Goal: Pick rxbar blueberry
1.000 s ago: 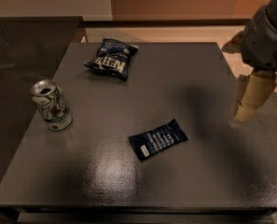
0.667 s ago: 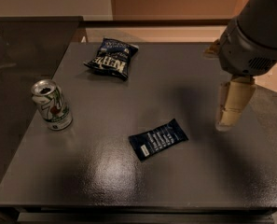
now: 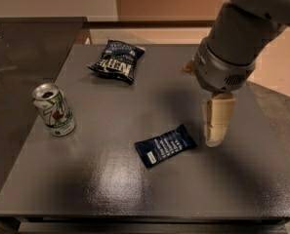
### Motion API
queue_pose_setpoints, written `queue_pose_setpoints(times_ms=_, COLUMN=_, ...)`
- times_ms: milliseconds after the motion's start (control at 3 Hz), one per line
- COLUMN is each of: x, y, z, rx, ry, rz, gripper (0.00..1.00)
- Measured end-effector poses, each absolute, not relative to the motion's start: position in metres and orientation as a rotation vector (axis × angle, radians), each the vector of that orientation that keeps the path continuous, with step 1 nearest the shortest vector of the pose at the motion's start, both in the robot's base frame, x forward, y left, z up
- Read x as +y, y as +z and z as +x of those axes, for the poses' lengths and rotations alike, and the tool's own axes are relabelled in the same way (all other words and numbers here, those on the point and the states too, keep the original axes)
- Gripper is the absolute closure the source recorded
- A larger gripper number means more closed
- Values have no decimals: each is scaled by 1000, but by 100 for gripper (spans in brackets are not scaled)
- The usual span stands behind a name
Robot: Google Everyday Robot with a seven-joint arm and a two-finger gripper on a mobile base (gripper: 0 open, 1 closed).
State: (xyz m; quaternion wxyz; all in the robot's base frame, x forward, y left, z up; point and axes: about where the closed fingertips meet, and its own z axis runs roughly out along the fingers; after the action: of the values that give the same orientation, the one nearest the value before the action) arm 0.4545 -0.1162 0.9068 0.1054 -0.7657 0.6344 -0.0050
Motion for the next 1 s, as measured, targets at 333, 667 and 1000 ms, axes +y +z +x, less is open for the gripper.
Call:
queue_pose_setpoints(times_ms=333, x=-100, y=891, z=446, rx=1802, ry=12, rz=-2355, gripper=0)
queue_pose_setpoints(times_ms=667, x=-89, y=875, z=433, rx=1757, ry=40, rz=-2429, gripper=0)
queue_pose_setpoints(times_ms=1000, x=-80, y=859, z=418, rx=1706, ry=67, rz=-2489, gripper=0)
